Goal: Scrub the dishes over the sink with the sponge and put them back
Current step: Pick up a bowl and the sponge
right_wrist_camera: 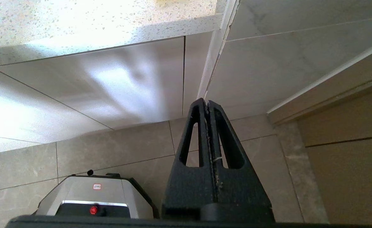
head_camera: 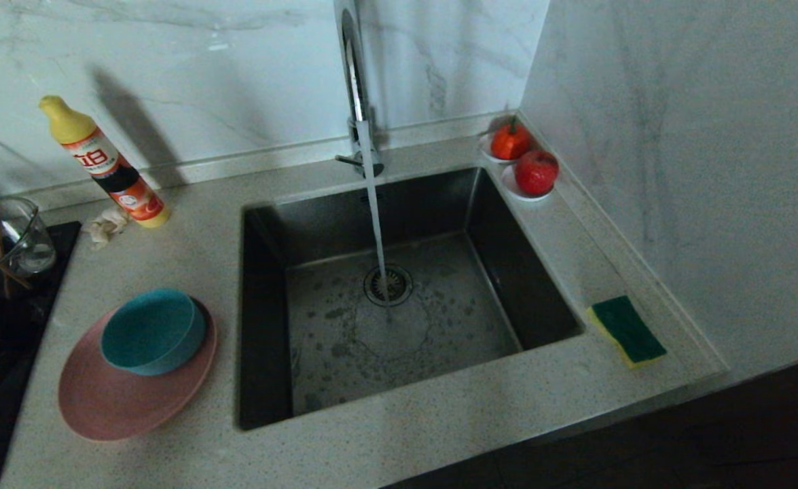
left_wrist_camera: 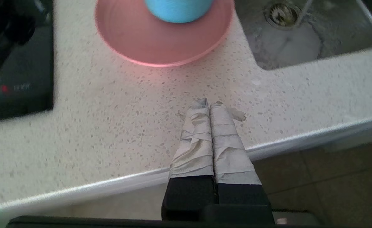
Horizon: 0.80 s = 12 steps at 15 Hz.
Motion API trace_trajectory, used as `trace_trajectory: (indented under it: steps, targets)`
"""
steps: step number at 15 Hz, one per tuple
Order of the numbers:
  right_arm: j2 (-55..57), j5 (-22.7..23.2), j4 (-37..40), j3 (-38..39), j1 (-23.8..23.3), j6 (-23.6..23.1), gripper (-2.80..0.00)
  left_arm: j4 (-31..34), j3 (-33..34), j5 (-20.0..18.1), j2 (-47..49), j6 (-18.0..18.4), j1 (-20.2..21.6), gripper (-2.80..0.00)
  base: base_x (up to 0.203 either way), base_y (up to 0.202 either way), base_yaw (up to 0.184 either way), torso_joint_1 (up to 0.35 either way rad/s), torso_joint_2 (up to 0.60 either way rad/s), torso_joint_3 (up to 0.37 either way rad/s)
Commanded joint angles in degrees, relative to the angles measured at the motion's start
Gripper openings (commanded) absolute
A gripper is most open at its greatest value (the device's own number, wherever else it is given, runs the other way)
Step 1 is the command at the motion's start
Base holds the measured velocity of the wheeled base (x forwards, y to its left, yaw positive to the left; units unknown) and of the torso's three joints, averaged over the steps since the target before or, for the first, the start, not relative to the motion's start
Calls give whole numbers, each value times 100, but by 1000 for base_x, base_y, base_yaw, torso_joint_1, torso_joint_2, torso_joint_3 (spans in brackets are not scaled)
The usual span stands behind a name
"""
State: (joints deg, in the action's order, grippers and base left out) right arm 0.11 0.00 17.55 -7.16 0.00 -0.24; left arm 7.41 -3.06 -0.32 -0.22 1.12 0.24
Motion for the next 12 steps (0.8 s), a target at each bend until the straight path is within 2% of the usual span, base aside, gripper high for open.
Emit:
trace_trajectory:
  steps: [1,3,6,12]
  targets:
    - [-2,0,11,-5,0,-2,-280,15,-2,41,13,-68,2,-280,0,0,0,0,0,0]
    - [-1,0,3,2,0,-3,-280,15,-2,41,13,-68,2,-280,0,0,0,0,0,0]
    - [-2,44,-6,27,0,-345,-280,15,-2,41,13,-68,2,-280,0,0,0,0,0,0]
    - [-2,62,-186,-149,0,-640,-280,15,-2,41,13,-68,2,-280,0,0,0,0,0,0]
